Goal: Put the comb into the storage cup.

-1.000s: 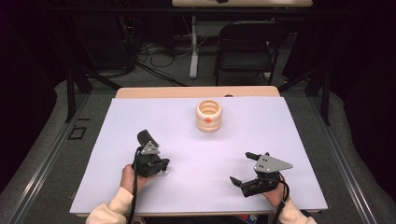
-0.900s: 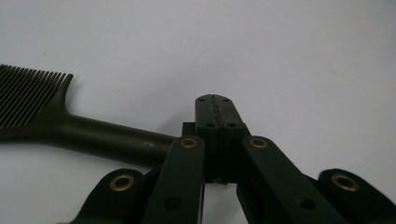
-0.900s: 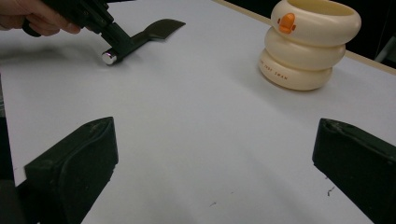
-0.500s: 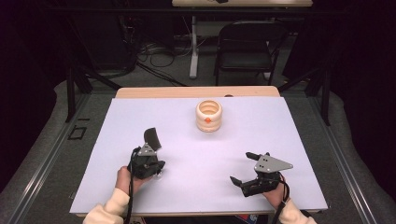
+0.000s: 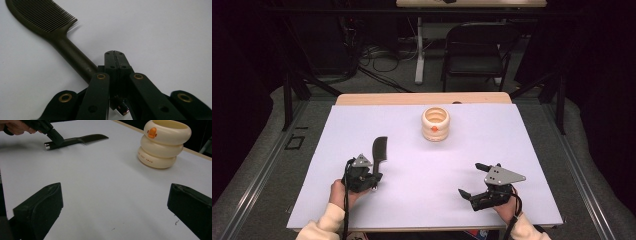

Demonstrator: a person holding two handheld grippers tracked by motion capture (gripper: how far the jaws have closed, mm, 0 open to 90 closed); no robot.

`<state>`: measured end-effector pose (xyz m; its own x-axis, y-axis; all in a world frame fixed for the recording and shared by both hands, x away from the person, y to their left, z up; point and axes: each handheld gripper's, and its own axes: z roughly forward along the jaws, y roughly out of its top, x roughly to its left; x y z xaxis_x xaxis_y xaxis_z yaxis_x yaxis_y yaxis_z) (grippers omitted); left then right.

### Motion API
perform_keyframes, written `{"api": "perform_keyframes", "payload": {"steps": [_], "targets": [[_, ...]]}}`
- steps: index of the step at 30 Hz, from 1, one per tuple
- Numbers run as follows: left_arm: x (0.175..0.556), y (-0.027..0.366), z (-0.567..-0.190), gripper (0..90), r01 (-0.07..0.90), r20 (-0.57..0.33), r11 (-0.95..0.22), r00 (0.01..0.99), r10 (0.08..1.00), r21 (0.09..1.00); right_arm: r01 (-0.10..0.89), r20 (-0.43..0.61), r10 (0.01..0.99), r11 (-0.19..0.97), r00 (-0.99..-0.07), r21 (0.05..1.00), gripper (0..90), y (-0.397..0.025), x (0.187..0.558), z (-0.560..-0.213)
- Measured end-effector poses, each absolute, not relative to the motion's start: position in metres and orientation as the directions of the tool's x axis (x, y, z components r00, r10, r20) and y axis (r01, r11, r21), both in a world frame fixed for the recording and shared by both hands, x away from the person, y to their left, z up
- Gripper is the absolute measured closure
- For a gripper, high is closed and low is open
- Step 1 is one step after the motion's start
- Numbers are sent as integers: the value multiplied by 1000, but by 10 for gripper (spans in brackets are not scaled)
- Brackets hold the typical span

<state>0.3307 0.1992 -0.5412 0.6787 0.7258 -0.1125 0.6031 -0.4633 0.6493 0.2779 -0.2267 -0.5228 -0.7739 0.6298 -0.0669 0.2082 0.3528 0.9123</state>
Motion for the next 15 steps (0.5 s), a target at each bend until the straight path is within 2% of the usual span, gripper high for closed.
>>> {"api": "perform_keyframes", "payload": {"steps": [15], "targets": [[332,212,-539,899,612,-96,-466,664,742,639,211,-63,631,351,-774,912,0,-227,278,-523]]}}
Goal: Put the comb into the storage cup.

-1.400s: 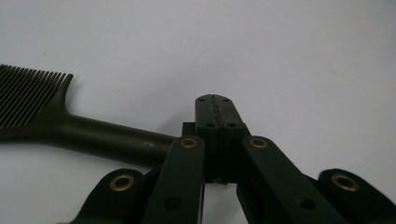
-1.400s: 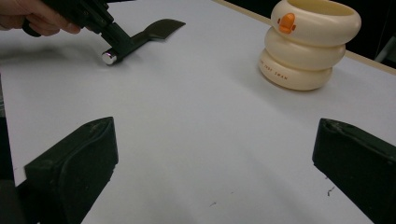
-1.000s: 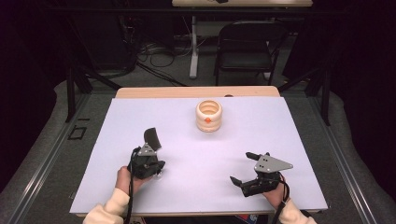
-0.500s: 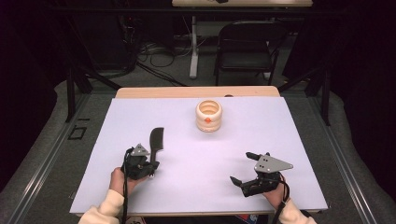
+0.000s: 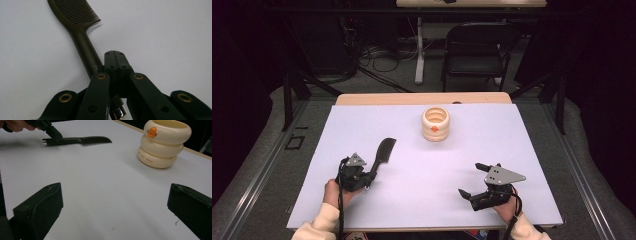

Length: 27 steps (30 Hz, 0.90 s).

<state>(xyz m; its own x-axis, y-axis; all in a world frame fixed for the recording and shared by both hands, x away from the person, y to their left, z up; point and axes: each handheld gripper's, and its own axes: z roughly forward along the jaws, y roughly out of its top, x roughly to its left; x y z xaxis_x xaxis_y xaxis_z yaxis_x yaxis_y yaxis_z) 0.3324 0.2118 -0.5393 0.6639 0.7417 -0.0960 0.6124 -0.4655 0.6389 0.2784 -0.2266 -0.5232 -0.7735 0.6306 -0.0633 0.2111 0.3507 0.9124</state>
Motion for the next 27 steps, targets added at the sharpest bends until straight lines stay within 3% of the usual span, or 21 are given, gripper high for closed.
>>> {"api": "perform_keyframes", "payload": {"steps": [27], "targets": [[337,223,-537,898,596,-7,-490,640,769,636,211,-66,631,354,-773,911,0,-227,278,-523]]}}
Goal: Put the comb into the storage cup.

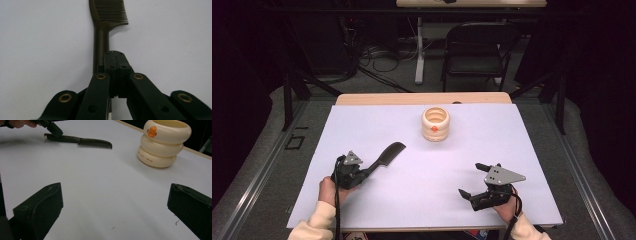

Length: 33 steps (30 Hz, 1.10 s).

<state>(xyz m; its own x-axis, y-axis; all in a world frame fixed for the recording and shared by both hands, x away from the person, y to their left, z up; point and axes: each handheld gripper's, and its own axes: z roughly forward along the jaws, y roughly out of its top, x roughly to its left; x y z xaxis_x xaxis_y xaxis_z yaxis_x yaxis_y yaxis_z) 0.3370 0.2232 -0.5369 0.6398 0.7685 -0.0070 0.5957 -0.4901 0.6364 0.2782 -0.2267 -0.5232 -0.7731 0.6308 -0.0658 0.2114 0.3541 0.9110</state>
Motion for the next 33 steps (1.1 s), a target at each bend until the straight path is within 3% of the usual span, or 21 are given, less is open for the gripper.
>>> {"api": "perform_keyframes", "payload": {"steps": [25,27,30,33], "targets": [[341,228,-535,868,599,8,-500,636,772,625,214,-68,633,359,-771,908,0,-226,278,-523],[340,228,-533,818,594,-6,-497,646,764,633,216,-68,633,360,-772,907,0,-226,278,-523],[339,228,-525,681,592,-71,-471,667,741,654,218,-67,633,362,-772,906,0,-226,278,-524],[337,226,-517,536,579,-70,-469,675,734,667,220,-66,634,362,-770,906,0,-226,278,-524]]}}
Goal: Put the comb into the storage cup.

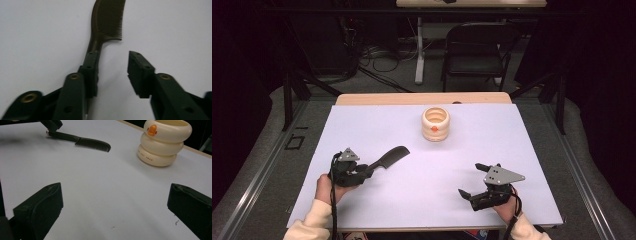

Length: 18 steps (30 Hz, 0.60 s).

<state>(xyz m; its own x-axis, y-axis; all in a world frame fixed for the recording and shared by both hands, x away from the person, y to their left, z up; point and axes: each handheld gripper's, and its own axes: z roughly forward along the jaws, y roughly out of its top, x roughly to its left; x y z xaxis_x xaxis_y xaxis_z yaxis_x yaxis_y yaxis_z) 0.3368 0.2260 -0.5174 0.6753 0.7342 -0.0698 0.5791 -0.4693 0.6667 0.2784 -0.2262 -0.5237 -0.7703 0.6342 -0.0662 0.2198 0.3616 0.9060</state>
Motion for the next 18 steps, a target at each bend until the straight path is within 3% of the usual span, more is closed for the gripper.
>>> {"api": "perform_keyframes", "payload": {"steps": [9,13,18], "targets": [[340,225,-504,178,558,-28,-511,693,721,654,219,-68,633,364,-771,905,0,-226,279,-524],[343,226,-500,134,548,-36,-503,699,714,669,219,-66,631,363,-773,905,0,-225,279,-524],[348,220,-499,45,529,39,-558,703,710,639,220,-66,631,365,-773,905,0,-225,279,-524]]}}
